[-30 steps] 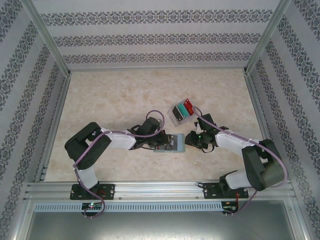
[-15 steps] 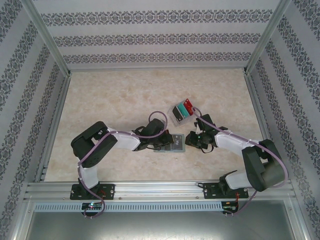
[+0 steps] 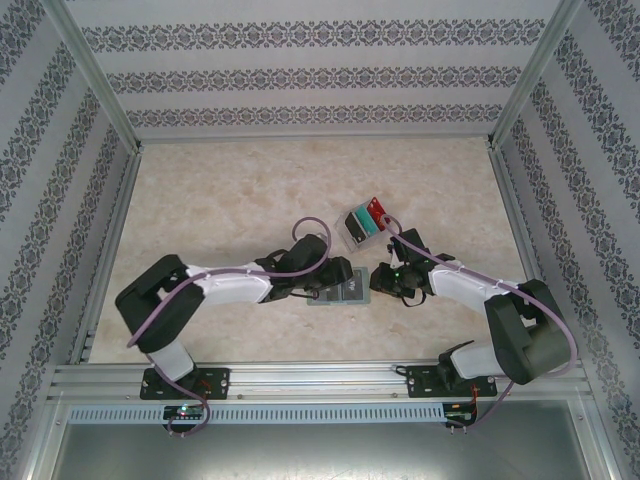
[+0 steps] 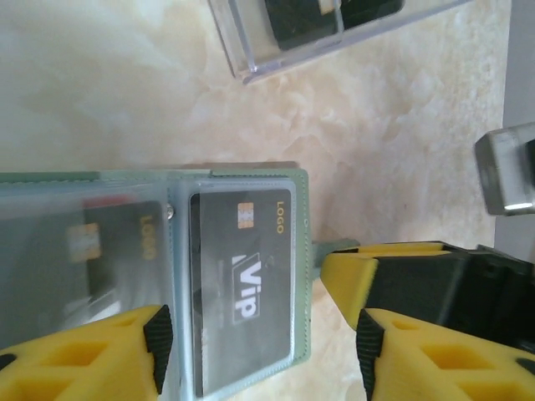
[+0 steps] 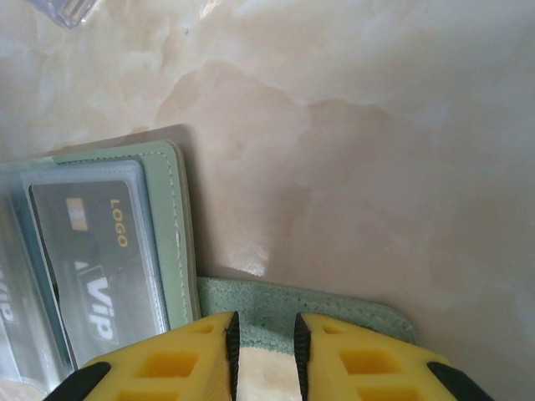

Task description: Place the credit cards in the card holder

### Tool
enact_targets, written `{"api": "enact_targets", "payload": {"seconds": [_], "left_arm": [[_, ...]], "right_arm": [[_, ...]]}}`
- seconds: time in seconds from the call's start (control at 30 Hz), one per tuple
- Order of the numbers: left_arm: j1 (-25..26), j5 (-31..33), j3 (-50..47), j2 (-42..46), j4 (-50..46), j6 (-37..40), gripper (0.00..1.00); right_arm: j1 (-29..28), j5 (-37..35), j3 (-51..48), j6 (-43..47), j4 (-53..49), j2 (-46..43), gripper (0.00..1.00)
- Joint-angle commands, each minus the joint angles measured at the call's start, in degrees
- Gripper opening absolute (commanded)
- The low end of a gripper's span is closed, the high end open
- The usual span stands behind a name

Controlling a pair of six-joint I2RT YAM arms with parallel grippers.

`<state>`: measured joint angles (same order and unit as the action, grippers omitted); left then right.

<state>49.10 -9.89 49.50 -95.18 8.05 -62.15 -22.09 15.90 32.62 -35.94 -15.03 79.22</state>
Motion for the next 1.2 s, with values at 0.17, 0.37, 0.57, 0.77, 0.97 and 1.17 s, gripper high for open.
{"api": "enact_targets", "payload": {"seconds": [0.17,0.37,0.57,0.77,0.97,1.17], "left_arm": [[-3.02,8.85,0.48,5.86,-20.11,3.99,0.68],[-4.87,5.6,-0.58,3.68,-18.8,3.44,0.69],[-5.18,2.05,-0.93,-0.1,-13.63,2.51,0.69],[-5.35,0.54,-0.58,-2.68,-11.89,2.34,0.66],[-5.31,-2.87,-1.58,-2.87,-5.73,2.91,0.56],[-5.3,-4.23,-1.56,-2.78,-3.81,2.61,0.47]], "right_arm": [[-1.11,-0.61,0.36,1.67,-2.47,0.51,0.23],[-1.23,-0.45,0.77,1.43,-2.01,1.61,0.21],[-1.44,-0.01,1.2,1.65,-2.11,2.16,0.2],[-1.72,0.0,1.26,1.45,-2.09,2.3,0.2],[-2.04,0.0,1.15,1.34,-1.8,2.67,0.19],[-2.17,-0.12,1.24,1.31,-1.75,2.86,0.19]]}}
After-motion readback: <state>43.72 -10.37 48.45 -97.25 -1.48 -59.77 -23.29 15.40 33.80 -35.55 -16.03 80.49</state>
